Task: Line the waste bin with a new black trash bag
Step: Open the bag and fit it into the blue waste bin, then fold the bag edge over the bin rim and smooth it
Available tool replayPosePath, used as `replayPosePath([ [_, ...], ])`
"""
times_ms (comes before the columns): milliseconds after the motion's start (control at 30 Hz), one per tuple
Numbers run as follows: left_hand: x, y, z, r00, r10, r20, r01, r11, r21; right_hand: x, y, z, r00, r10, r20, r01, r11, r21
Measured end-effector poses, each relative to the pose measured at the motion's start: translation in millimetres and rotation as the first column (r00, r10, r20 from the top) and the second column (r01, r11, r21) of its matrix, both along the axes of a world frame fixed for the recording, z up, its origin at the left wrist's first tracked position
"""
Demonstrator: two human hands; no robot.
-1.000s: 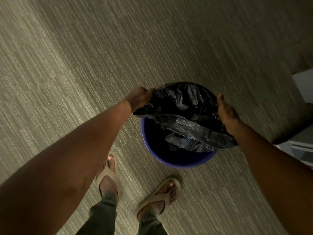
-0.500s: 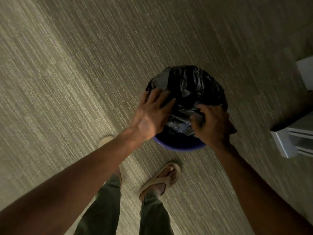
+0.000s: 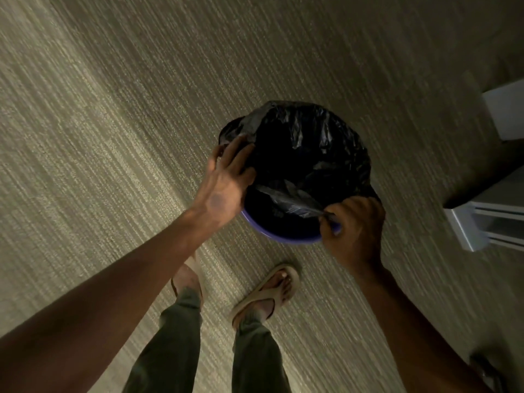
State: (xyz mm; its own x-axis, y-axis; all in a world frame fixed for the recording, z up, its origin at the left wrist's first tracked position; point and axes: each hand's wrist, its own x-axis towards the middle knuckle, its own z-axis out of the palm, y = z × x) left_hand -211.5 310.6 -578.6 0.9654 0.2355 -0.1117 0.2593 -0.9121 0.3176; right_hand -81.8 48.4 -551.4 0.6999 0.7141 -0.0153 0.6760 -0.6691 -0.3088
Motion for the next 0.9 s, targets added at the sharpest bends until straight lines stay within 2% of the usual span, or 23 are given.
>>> replayPosePath([
  [200, -50, -3, -8, 0.999, -0.016, -0.04, 0.017, 1.0, 0.024, -42, -50, -13, 1.0, -0.011, 0.013, 0.011, 1.0, -0.014],
  [500, -74, -16, -28, 0.991, -0.087, -0.098, 0.085, 0.996, -0.03, -59, -59, -39, 0.99, 0.02, -0.141, -0.046, 0.981, -0.189],
  [733, -62, -14, -38, 0.954, -0.095, -0.285, 0.082, 0.995, -0.057, -63, -69, -45, 0.975, 0.063, -0.213, -0.147, 0.901, -0.407],
  [833, -63, -12, -45, 0.955, -0.093, -0.282, 0.068, 0.993, -0.097, -58, -69, -48, 0.962, 0.046, -0.268, -0.134, 0.938, -0.321],
  [900, -62, -12, -44, 0.977, 0.052, -0.206, -0.101, 0.966, -0.237, -55, -66, -46, 0.953, -0.037, -0.302, -0.004, 0.991, -0.136],
])
